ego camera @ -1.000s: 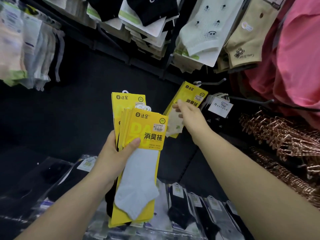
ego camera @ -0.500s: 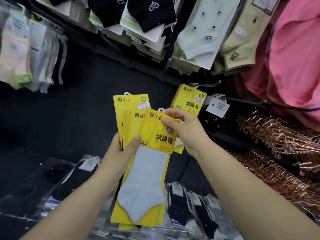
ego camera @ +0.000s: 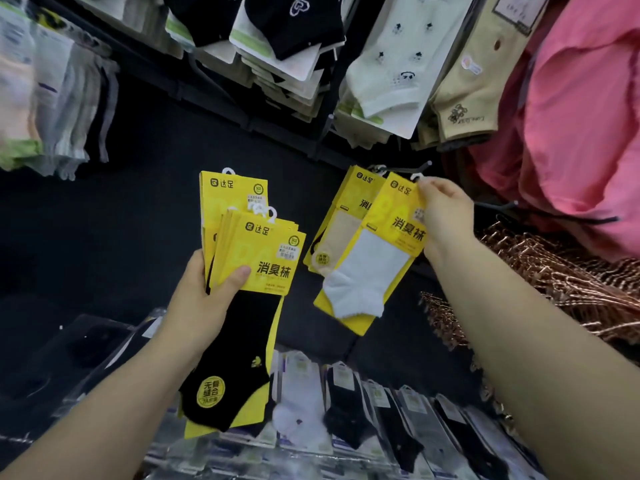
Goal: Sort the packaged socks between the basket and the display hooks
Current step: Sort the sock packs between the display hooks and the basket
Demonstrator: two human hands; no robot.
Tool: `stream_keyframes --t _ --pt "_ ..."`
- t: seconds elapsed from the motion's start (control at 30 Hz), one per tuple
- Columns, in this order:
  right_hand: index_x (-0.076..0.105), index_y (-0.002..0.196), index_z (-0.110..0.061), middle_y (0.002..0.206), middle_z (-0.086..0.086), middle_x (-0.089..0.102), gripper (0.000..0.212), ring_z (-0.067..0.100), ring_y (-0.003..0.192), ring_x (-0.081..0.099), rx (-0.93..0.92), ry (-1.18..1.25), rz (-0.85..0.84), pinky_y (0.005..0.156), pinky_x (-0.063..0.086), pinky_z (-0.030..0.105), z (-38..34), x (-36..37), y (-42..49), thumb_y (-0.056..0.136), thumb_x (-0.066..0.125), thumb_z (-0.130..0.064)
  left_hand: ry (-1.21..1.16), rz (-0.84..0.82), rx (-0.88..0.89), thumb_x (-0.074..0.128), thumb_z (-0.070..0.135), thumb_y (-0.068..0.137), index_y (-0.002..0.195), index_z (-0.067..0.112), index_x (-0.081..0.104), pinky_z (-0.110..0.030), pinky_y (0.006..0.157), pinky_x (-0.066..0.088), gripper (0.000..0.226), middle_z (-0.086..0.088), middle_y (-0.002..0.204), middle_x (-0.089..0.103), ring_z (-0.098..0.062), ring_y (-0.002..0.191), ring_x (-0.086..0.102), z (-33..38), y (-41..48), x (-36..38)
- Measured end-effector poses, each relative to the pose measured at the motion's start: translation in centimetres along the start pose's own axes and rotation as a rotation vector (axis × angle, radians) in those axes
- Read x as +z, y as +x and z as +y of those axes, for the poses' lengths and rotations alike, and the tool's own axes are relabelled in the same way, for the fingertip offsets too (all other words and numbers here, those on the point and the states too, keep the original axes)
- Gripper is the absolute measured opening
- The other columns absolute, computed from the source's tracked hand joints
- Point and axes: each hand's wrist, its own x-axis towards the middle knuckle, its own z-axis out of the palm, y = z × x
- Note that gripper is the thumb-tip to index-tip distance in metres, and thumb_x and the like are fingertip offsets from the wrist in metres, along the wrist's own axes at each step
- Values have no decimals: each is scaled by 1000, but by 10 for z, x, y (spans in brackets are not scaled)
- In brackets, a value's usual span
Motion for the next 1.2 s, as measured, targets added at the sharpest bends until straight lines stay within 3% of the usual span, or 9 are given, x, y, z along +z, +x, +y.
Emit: stream_keyframes --t 0.23,0.33,0.47,0.6,0.67,0.83,0.93,1.07,1.2 --pt "65 67 -12 78 14 59 22 23 71 54 121 -55 7 64 46 35 -2 29 37 88 60 -7 -2 -21 -29 63 39 87 98 44 52 -26 68 50 17 15 98 69 -6 90 66 -2 -1 2" --pt "69 101 1 89 23 65 19 20 69 54 76 -162 102 67 48 32 8 30 46 87 59 -10 -32 -53 -42 64 38 86 99 43 54 -28 73 52 17 14 99 70 -7 92 67 -3 -2 3" --pt "55 117 -15 127 10 53 30 26 115 53 18 -376 241 100 43 40 24 31 14 88 51 -13 -91 -73 -66 64 37 86 102 41 55 -27 73 53 19 13 98 72 -8 90 69 -2 -3 5" --pt "51 104 -23 103 -8 54 25 7 90 53 -33 -303 -366 69 44 13 29 40 -73 86 63 -35 -166 -89 -89 66 40 82 108 37 56 -21 67 53 28 18 94 73 -4 84 71 1 -7 8" --pt "48 100 -27 102 -8 50 32 4 86 52 -53 -417 -581 63 44 11 32 45 -101 82 63 -50 -191 -101 -94 67 45 74 112 32 57 -27 73 55 41 13 97 74 -7 87 71 2 -10 11" --pt "45 100 -21 86 -6 50 33 18 85 60 -57 -369 -500 77 53 42 31 48 -108 82 72 -26 -234 -118 -111 71 48 64 116 30 57 -33 78 55 57 7 102 74 -12 90 72 4 -13 12" --pt "52 109 -25 108 9 61 37 25 94 67 114 -230 -509 82 56 44 35 43 -100 80 74 -16 -286 -125 -124 69 50 64 116 32 57 -32 80 53 56 9 103 74 -12 94 71 1 -10 12" --pt "64 95 -33 119 3 60 23 7 83 68 124 -189 -482 79 57 28 41 30 -87 84 69 -13 -284 -178 -129 65 48 70 116 33 57 -36 90 50 49 9 110 72 -14 104 68 -5 -10 15" --pt "65 92 -35 128 1 57 23 16 98 62 82 -103 -312 97 48 42 36 7 -61 89 61 -12 -210 -77 -105 64 37 85 111 31 58 -38 85 53 27 9 104 73 -15 99 69 -9 -7 15"
